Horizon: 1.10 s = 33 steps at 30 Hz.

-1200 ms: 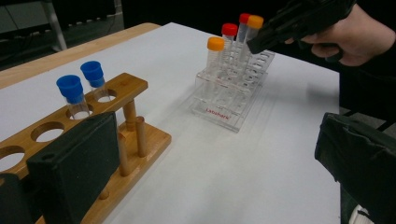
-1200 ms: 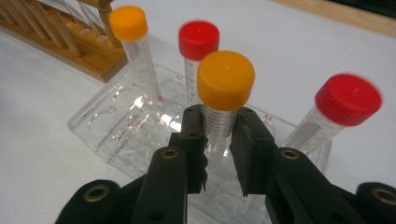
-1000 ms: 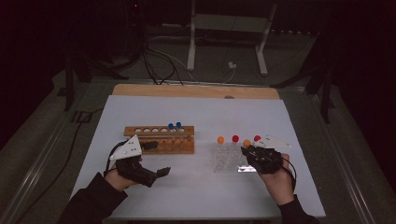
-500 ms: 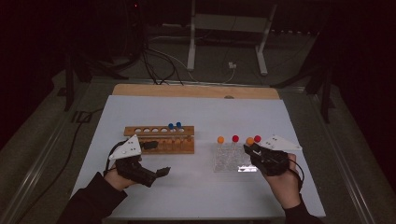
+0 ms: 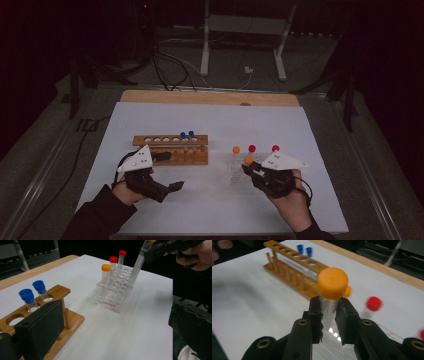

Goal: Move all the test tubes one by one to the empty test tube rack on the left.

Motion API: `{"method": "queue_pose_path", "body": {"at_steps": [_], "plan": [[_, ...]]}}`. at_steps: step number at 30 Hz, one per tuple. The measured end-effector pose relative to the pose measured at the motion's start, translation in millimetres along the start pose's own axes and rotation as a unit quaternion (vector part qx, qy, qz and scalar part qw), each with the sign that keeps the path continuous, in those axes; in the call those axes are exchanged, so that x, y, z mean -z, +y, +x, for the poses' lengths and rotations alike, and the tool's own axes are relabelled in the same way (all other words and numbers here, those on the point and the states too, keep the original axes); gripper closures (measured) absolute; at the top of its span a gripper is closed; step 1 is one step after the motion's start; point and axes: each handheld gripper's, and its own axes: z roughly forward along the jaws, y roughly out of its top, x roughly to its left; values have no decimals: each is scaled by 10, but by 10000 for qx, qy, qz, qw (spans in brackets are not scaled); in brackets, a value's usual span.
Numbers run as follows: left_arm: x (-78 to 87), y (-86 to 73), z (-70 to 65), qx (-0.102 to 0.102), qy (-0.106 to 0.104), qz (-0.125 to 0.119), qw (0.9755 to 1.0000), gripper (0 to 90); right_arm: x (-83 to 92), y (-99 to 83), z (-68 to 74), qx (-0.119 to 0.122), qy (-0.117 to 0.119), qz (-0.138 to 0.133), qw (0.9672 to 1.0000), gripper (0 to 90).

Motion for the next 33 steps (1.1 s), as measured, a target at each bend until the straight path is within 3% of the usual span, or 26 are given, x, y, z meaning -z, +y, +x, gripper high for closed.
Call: {"method": "queue_pose_path", "body": {"at_steps": [7,12,16,21,23,26,31,33], "plan": [[-15,51,-62,-39,-109,-33,9999,10,-234,-35,221,193,373,210,9989,749],[-42,106,-141,-69,-182,-119,9997,16,-378,-58,335,278,543,341,9976,749],[-88,145,-219,-143,-198,-47,9997,22,-469,-61,430,373,661,418,9962,749],[-143,160,-278,-230,-235,-123,9994,72,-533,-50,509,412,790,434,9951,749],[-169,151,-278,-172,-325,-132,9992,83,-562,-52,544,408,847,454,9945,749],[-205,138,-286,-174,-289,-133,9993,159,-600,-55,599,452,916,487,9936,749],[-235,135,-298,-194,-222,-194,9994,189,-625,-43,648,492,1014,499,9924,748],[-255,126,-293,-186,-222,-210,9994,240,-639,-42,660,492,1036,497,9922,749]]}}
